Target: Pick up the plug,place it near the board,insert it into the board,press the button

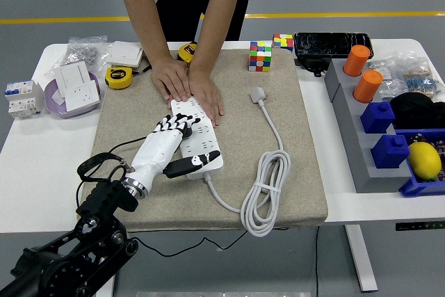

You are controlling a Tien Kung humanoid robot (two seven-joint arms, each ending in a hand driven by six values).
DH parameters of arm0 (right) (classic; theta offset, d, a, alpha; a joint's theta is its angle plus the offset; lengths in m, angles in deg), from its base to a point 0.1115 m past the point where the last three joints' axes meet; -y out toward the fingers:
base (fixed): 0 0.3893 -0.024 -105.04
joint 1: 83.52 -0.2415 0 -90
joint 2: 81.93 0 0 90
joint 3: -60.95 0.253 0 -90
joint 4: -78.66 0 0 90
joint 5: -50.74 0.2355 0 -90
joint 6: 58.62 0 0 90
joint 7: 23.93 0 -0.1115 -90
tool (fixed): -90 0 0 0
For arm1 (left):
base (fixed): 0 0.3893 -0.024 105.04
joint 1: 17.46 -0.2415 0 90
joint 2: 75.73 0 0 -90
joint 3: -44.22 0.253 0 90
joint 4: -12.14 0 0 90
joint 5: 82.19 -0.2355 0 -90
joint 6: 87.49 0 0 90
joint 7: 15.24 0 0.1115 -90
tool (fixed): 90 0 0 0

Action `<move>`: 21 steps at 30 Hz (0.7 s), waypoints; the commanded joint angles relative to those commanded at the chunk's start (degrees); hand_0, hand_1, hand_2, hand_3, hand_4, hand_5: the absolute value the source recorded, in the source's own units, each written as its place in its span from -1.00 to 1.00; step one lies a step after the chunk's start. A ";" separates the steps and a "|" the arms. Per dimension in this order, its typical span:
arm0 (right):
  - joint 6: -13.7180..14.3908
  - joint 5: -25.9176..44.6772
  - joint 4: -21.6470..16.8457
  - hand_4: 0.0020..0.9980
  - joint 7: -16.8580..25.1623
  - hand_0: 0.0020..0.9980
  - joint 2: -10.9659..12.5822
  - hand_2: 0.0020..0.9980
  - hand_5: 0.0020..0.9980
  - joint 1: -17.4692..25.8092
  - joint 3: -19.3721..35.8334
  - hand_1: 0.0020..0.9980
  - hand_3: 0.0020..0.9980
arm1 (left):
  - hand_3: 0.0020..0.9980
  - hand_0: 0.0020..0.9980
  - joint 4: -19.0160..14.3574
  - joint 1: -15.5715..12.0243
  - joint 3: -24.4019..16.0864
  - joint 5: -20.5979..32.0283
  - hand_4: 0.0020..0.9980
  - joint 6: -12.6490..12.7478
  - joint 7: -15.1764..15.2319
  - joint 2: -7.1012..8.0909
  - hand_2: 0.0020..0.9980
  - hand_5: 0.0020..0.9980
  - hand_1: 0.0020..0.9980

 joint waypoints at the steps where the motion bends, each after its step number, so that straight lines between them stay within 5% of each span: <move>1: 0.00 0.02 0.00 1.00 0.00 0.60 0.01 0.42 0.97 0.01 -0.03 0.41 0.50 | 0.87 1.00 0.03 -0.04 0.05 -0.13 1.00 -0.07 -0.08 0.02 0.91 1.00 0.99; 12: 0.05 0.24 0.00 1.00 0.03 0.60 0.00 0.42 0.97 0.12 -0.38 0.41 0.50 | 0.86 1.00 -1.58 0.02 -0.47 -1.71 1.00 0.42 0.75 0.55 0.91 1.00 0.99; 18: 0.04 0.12 0.00 1.00 -0.02 0.60 0.08 0.42 0.97 0.14 -0.21 0.41 0.50 | 0.84 1.00 -9.03 -0.51 0.33 1.41 1.00 0.62 1.91 1.99 0.88 1.00 0.99; 19: 0.03 0.10 0.00 1.00 -0.03 0.60 0.09 0.42 0.97 0.15 -0.20 0.41 0.50 | 0.76 0.84 -10.36 -0.57 0.61 2.31 0.94 0.51 1.85 2.20 0.74 0.71 0.82; 21: 0.01 0.05 0.00 1.00 -0.04 0.60 0.11 0.42 0.97 0.11 -0.13 0.41 0.50 | 0.76 0.84 -14.25 -0.77 1.46 5.29 0.94 -0.33 1.08 2.91 0.74 0.71 0.82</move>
